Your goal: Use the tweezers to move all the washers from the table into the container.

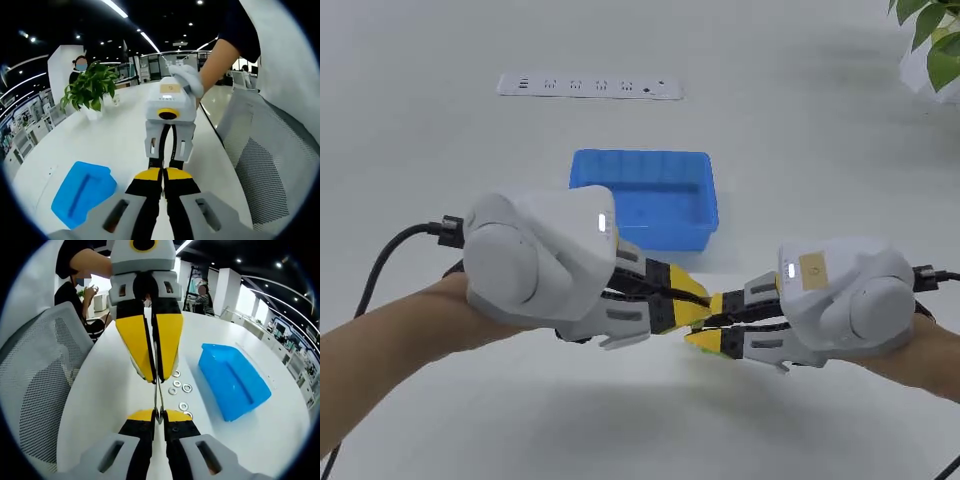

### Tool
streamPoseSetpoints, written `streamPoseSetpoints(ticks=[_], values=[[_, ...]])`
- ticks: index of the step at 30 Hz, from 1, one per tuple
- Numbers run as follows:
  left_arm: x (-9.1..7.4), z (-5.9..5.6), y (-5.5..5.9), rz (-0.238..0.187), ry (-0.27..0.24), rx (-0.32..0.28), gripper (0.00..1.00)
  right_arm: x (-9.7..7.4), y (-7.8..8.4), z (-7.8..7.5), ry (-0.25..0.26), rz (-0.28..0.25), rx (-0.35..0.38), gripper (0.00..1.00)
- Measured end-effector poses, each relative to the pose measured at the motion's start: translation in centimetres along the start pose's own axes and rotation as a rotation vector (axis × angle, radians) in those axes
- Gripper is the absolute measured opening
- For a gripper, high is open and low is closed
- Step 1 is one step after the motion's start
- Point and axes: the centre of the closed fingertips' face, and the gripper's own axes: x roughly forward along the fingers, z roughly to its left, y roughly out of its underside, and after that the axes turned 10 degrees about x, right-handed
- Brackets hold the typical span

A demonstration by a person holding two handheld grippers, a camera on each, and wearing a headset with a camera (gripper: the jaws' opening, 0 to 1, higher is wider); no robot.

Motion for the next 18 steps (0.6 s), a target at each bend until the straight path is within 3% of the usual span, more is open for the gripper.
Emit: streamPoseSetpoints(ticks=[10,18], values=[[-1.0,-0.5,0.1,0.021,0.011,0.016,0.05,0.5,-0.9,0.5,0.015,-0.015,-0.009,0.10],[-2.3,-0.1,0.4,0.038,-0.009,0.006,0.05,0.8,-1.5,0.5,0.039,-0.019,0.006,0.13]])
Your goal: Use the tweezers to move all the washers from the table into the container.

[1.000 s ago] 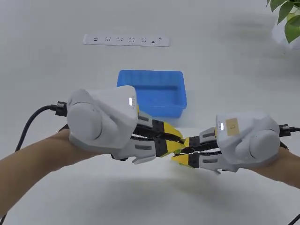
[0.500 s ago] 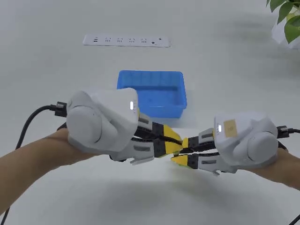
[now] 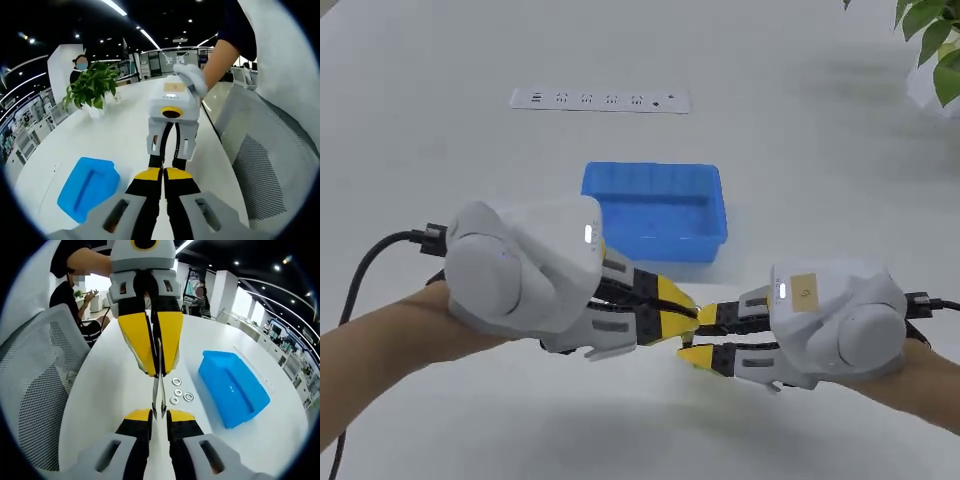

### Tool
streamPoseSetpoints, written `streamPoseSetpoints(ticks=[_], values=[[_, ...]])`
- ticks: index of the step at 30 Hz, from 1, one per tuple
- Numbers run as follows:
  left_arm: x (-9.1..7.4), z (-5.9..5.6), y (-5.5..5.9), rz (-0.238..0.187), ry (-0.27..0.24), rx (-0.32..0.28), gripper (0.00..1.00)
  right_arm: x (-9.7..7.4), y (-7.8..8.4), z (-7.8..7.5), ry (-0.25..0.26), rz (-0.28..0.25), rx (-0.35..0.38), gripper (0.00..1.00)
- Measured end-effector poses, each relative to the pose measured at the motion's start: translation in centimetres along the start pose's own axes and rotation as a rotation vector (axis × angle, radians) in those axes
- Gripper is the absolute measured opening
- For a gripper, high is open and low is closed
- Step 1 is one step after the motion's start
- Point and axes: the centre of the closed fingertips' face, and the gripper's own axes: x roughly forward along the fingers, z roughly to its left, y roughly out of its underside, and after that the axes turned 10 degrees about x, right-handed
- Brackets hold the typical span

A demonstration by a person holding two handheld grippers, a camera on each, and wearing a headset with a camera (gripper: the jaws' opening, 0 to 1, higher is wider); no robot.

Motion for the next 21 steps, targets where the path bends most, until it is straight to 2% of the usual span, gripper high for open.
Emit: streamPoseSetpoints(ticks=[4,7,12,17,21], values=[[-0.9,0.2,0.2,0.001,-0.019,-0.014,0.05,-0.2,-0.4,-0.2,0.019,-0.023,0.012,0.16],[-1.6,0.5,0.4,0.008,-0.038,-0.018,0.05,-0.2,-0.2,-0.2,0.026,-0.015,0.011,0.17],[-2.8,1.8,0.9,0.018,-0.085,-0.024,0.05,-0.1,0.1,0.2,0.014,-0.009,0.004,0.21],[-3.1,2.9,1.3,0.023,-0.114,-0.028,0.05,-0.2,0.1,0.1,0.020,-0.019,0.004,0.27],[-2.8,2.8,1.5,0.027,-0.106,-0.028,0.05,-0.4,0.5,-0.2,0.031,-0.017,0.015,0.30]])
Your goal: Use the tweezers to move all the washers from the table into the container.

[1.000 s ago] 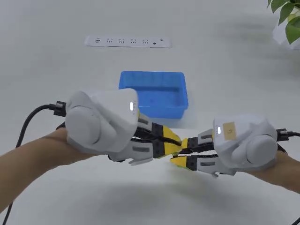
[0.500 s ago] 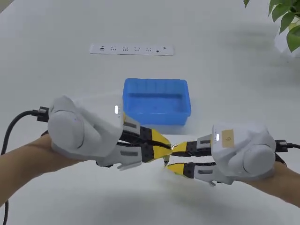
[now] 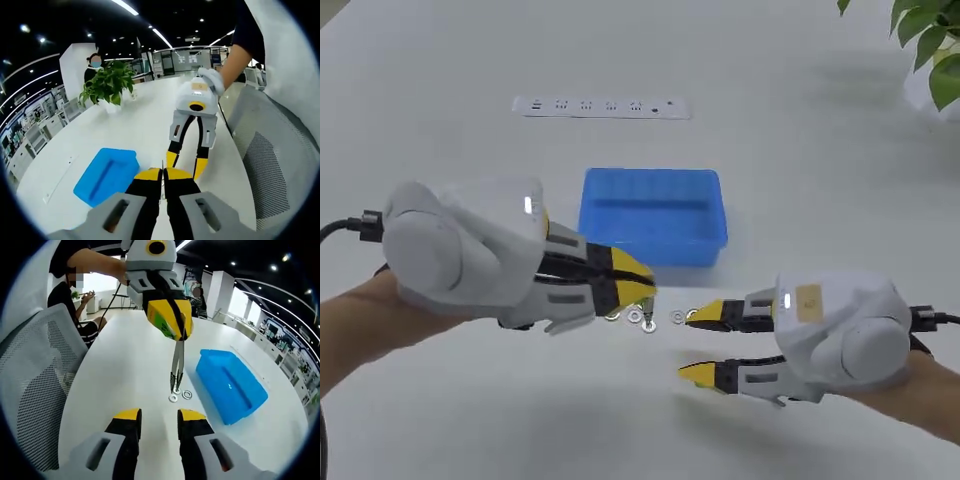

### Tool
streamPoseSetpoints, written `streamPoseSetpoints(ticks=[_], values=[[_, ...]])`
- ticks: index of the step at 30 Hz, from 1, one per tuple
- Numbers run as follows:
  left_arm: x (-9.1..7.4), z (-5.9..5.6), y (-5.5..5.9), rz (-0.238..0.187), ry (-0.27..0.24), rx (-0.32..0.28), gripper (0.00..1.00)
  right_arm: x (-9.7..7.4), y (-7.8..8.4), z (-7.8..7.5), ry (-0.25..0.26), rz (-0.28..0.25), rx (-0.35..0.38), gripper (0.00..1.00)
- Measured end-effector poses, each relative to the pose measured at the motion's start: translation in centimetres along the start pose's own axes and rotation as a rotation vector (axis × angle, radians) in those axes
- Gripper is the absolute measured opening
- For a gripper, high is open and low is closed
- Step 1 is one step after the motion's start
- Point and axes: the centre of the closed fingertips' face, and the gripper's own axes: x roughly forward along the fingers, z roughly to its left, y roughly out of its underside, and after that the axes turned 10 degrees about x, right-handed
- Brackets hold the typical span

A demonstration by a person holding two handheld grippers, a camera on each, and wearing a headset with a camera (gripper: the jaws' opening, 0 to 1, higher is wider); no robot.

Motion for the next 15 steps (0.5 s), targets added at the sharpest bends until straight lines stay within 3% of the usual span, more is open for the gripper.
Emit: streamPoseSetpoints(ticks=[5,15], values=[[0.81,-0.32,0.52,0.009,0.022,-0.008,0.05,-0.15,0.69,-0.21,0.008,0.006,0.021,0.39],[0.99,-0.19,0.82,0.006,0.039,-0.042,0.05,0.14,1.06,0.14,0.000,0.005,0.039,0.38]])
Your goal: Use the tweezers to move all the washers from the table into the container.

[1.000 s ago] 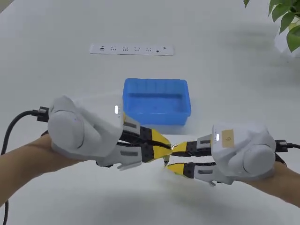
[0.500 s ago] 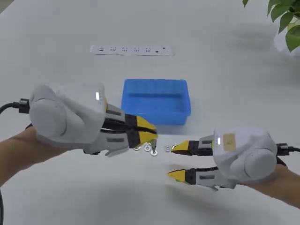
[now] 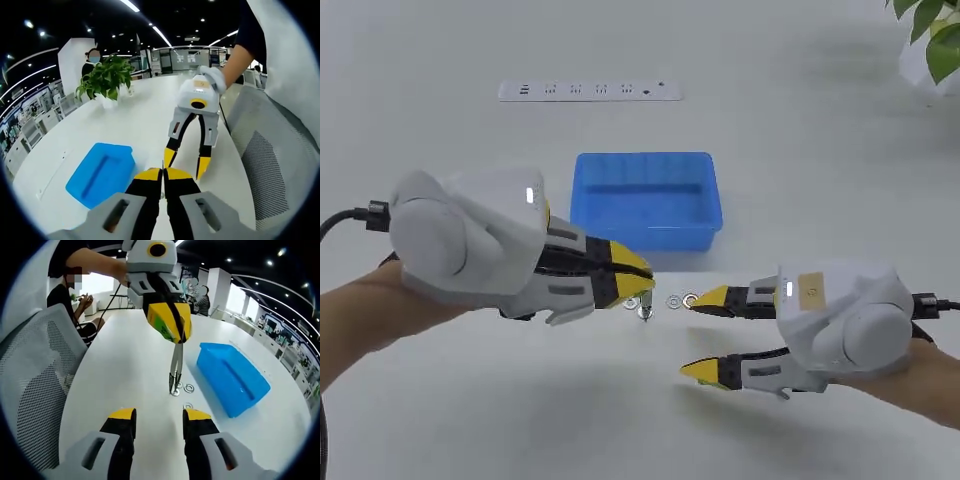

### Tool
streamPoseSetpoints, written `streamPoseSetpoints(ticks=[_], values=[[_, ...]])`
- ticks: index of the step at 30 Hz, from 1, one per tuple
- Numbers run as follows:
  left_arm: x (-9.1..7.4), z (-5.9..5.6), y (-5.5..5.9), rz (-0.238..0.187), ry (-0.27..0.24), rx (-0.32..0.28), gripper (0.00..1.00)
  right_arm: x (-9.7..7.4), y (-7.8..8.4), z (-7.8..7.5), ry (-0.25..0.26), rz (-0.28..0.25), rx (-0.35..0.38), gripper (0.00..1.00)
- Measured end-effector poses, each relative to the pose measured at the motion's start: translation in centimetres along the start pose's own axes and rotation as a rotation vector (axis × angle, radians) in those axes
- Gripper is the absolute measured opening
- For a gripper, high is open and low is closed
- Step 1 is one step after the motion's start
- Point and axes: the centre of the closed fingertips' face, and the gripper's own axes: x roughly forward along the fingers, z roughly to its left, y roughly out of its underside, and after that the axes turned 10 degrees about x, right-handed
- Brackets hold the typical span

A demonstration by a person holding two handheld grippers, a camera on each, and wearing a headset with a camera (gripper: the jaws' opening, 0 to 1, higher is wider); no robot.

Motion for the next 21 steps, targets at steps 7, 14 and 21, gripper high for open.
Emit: streamPoseSetpoints(ticks=[7,14,21], values=[[-0.3,-0.2,0.3,-0.018,0.045,-0.089,0.06,0.4,-0.2,0.2,-0.008,-0.009,0.002,0.38],[-0.2,0.6,0.5,0.006,0.064,-0.113,0.05,1.3,-1.1,0.5,-0.030,-0.022,-0.005,0.38],[0.1,1.1,0.8,0.015,0.094,-0.149,0.05,2.2,-2.5,-0.4,-0.029,-0.050,-0.001,0.37]])
